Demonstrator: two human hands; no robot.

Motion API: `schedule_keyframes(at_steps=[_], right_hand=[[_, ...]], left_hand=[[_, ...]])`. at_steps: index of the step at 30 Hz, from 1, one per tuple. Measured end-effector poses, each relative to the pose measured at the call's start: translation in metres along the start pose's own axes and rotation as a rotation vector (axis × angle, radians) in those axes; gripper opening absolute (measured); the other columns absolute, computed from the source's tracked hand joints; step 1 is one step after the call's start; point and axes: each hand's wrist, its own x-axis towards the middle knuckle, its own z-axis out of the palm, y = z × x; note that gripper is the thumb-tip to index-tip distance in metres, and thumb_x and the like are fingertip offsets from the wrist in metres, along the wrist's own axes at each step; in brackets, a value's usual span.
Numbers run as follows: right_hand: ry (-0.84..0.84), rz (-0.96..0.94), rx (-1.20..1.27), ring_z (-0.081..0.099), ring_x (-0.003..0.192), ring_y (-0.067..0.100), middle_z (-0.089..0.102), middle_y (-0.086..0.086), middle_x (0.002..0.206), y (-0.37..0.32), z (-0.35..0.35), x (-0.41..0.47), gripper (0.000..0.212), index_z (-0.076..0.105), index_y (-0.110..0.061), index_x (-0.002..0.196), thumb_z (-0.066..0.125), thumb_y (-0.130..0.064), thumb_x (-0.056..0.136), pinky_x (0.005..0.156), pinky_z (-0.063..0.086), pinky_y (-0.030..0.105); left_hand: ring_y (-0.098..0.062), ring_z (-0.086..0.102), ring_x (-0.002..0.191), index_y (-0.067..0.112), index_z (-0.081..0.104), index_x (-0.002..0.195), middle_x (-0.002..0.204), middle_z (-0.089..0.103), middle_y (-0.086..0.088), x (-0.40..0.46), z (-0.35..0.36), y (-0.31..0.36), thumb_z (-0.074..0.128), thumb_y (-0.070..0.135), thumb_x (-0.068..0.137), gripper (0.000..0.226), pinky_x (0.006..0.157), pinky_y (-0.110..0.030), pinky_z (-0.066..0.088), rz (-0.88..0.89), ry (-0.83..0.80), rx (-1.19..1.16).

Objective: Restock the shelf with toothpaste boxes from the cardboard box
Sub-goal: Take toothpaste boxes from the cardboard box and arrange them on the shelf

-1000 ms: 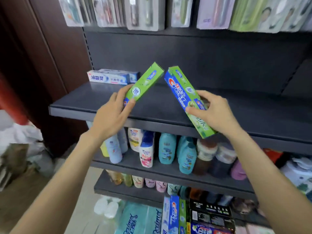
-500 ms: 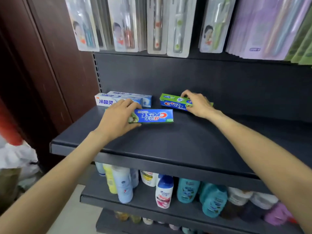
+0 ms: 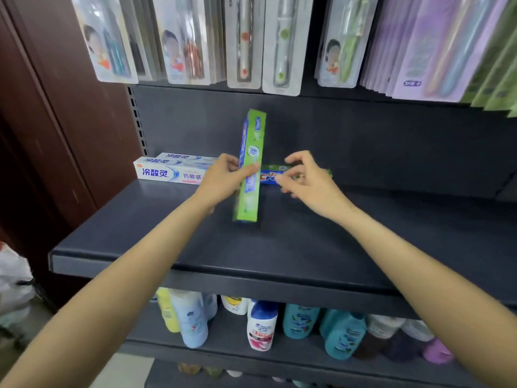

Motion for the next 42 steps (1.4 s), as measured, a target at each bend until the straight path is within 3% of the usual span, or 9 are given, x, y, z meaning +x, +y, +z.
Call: schedule_keyframes(at_steps=[4,7,10,14,21,26,33,38,42], right_hand=[[-0.054,-0.048,-0.267,0.059,0.102,0.016,0.058,-0.002,0.117,-0.006,0.002,-0.010,0.075,0.034,-0.022,0.132,0.072,-0.049,0.073,0.089,0.049,0.038],[0.014,-0.015,-0.450,0.057,0.105,0.021,0.061,0.000,0.117,0.004,-0.012,-0.007,0.069,0.038,-0.020,0.133,0.074,-0.035,0.076,0.082,0.044,0.032],[-0.007,0.004,-0.504,0.058,0.102,0.023,0.061,-0.004,0.115,0.020,-0.031,0.001,0.059,0.043,-0.029,0.129,0.068,-0.016,0.077,0.083,0.047,0.036],[-0.103,-0.093,-0.715,0.051,0.106,0.021,0.052,-0.003,0.119,0.040,-0.034,0.019,0.056,0.044,-0.033,0.125,0.059,-0.003,0.080,0.080,0.047,0.039],[-0.063,-0.061,-1.002,0.039,0.118,0.029,0.041,0.007,0.134,0.065,-0.009,0.046,0.044,0.048,-0.023,0.133,0.050,-0.015,0.090,0.094,0.038,0.042],[0.054,-0.156,-0.929,0.048,0.115,0.026,0.051,0.003,0.128,0.044,-0.011,0.007,0.032,0.060,-0.020,0.123,0.048,-0.024,0.093,0.094,0.037,0.037],[0.329,-0.256,-0.606,0.064,0.072,0.017,0.068,-0.009,0.082,0.022,-0.028,-0.147,0.020,0.068,-0.022,0.100,0.053,-0.024,0.087,0.057,0.050,0.031],[0.294,-0.040,-0.558,0.063,0.061,0.017,0.066,-0.009,0.069,0.073,-0.025,-0.261,0.017,0.067,-0.022,0.095,0.055,-0.025,0.083,0.051,0.050,0.032],[0.088,0.264,-0.508,0.067,0.082,0.019,0.071,-0.005,0.086,0.137,-0.015,-0.342,0.018,0.067,-0.021,0.102,0.061,-0.020,0.085,0.067,0.054,0.035]], left_hand=[[-0.009,0.067,0.070,0.009,0.065,0.105,0.089,0.070,-0.004,-0.004,0.039,0.013,0.056,0.026,0.092,0.023,0.061,-0.024,0.053,-0.123,-0.247,-0.312],[-0.010,0.068,0.083,0.018,0.065,0.099,0.092,0.071,0.001,-0.009,0.052,0.013,0.053,0.027,0.094,0.017,0.076,-0.029,0.056,-0.134,-0.287,-0.386],[-0.012,0.063,0.099,0.023,0.062,0.100,0.105,0.067,0.004,-0.007,0.048,-0.001,0.053,0.036,0.092,0.018,0.088,-0.030,0.049,-0.093,-0.298,-0.112],[-0.008,0.063,0.095,0.033,0.065,0.090,0.088,0.067,0.017,0.005,0.033,-0.026,0.060,0.034,0.084,0.008,0.090,-0.031,0.048,0.122,-0.137,0.440],[-0.023,0.048,0.120,0.022,0.051,0.131,0.134,0.053,-0.003,0.032,0.026,-0.050,0.054,0.029,0.090,0.041,0.096,-0.035,0.040,0.344,-0.139,0.781],[-0.028,0.047,0.121,0.021,0.048,0.134,0.131,0.055,-0.008,0.030,0.031,-0.048,0.052,0.034,0.092,0.044,0.096,-0.040,0.042,0.384,-0.128,0.856],[0.001,0.060,0.086,0.025,0.064,0.111,0.089,0.065,0.018,-0.099,0.066,-0.002,0.045,0.043,0.088,0.034,0.074,-0.021,0.045,0.690,-0.113,0.566],[0.003,0.061,0.080,0.026,0.065,0.108,0.087,0.068,0.016,-0.192,0.119,-0.030,0.046,0.044,0.088,0.033,0.072,-0.018,0.048,0.607,-0.374,0.459],[0.000,0.065,0.077,0.026,0.067,0.104,0.085,0.070,0.014,-0.241,0.169,-0.101,0.057,0.034,0.087,0.021,0.074,-0.025,0.052,0.306,-0.565,0.399]])
